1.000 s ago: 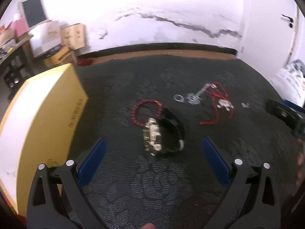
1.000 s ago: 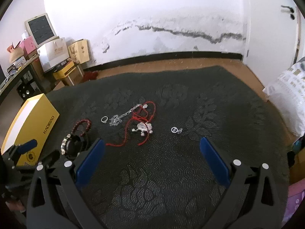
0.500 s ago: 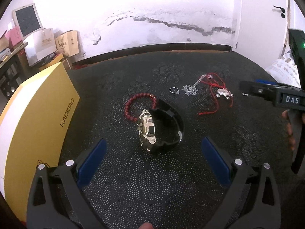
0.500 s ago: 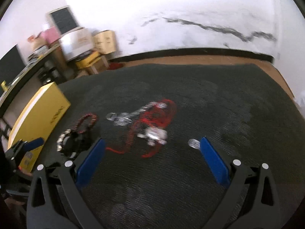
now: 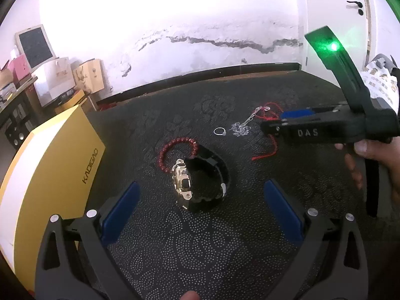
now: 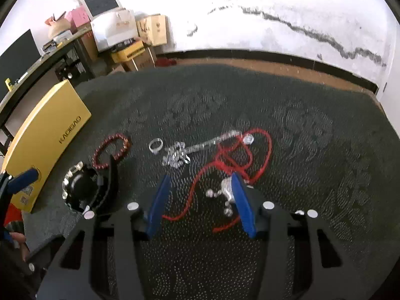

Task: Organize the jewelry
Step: 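Reach the right gripper to the red string pendant and close on it, then close the left gripper on the black-strapped gold watch, then carry the watch with the left gripper into the yellow box and open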

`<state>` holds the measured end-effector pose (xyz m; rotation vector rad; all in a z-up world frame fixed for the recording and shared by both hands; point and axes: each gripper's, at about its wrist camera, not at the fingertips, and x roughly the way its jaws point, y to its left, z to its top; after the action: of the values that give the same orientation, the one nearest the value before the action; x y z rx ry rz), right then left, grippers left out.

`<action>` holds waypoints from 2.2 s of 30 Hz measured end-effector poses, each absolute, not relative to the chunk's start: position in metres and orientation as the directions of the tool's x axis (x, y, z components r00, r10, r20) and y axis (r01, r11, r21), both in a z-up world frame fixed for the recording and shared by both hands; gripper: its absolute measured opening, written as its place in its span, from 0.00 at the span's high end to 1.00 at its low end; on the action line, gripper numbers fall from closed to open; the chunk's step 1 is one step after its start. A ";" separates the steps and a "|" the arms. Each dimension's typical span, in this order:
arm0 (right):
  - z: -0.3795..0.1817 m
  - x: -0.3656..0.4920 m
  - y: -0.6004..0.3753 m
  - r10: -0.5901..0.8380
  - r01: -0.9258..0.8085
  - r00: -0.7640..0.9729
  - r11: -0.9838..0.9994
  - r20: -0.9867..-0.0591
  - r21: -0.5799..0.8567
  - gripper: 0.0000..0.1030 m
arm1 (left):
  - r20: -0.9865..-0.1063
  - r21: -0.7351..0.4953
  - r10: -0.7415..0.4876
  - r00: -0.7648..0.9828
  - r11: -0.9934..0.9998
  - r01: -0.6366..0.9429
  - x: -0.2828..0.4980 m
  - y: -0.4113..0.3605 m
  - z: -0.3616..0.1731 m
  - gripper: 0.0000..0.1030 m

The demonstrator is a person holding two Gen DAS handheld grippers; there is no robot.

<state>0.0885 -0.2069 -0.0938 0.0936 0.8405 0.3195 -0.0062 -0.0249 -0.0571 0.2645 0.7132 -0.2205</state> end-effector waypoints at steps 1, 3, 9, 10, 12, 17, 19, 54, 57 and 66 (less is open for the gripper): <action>-0.093 0.089 -0.208 0.288 -0.221 0.635 0.957 -0.717 0.188 0.37 | -0.665 0.166 -0.109 0.738 0.943 0.289 -0.007 -0.025 -0.057 0.06; -0.089 0.090 -0.212 0.275 -0.198 0.655 0.961 -0.704 0.191 0.30 | -0.660 0.172 -0.108 0.744 0.942 0.289 -0.007 -0.026 -0.056 0.06; -0.108 0.105 -0.204 0.185 -0.153 0.597 0.981 -0.781 0.116 0.20 | -0.656 0.171 -0.106 0.748 0.944 0.284 -0.005 -0.027 -0.056 0.06; -0.113 0.104 -0.198 0.163 -0.158 0.609 0.984 -0.776 0.082 0.18 | -0.651 0.175 -0.103 0.752 0.944 0.280 -0.005 -0.027 -0.056 0.06; -0.115 0.108 -0.192 0.144 -0.167 0.609 0.985 -0.780 0.052 0.21 | -0.644 0.185 -0.095 0.759 0.943 0.275 -0.006 -0.028 -0.056 0.06; -0.115 0.123 -0.205 0.186 -0.175 0.614 0.980 -0.767 0.098 0.88 | -0.635 0.192 -0.098 0.766 0.941 0.280 -0.009 -0.030 -0.057 0.06; -0.119 0.125 -0.211 0.210 -0.178 0.614 0.976 -0.760 0.126 0.92 | -0.626 0.201 -0.096 0.774 0.939 0.279 -0.010 -0.030 -0.056 0.06; -0.042 0.039 -0.231 0.390 -0.254 0.765 0.914 -0.512 0.316 0.95 | -0.773 0.046 -0.067 0.631 0.986 0.160 0.054 -0.029 -0.105 0.46; -0.044 0.040 -0.230 0.390 -0.255 0.757 0.915 -0.524 0.313 0.95 | -0.772 -0.003 -0.104 0.627 0.987 0.160 0.052 -0.021 -0.104 0.47; -0.046 0.042 -0.227 0.394 -0.261 0.746 0.915 -0.537 0.308 0.95 | -0.708 -0.055 -0.155 0.689 0.985 0.166 0.033 -0.009 -0.076 0.47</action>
<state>0.0420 -0.2273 -0.0460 0.2191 0.6348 0.3616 0.0327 -0.0086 -0.0756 0.0136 0.7908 -0.1796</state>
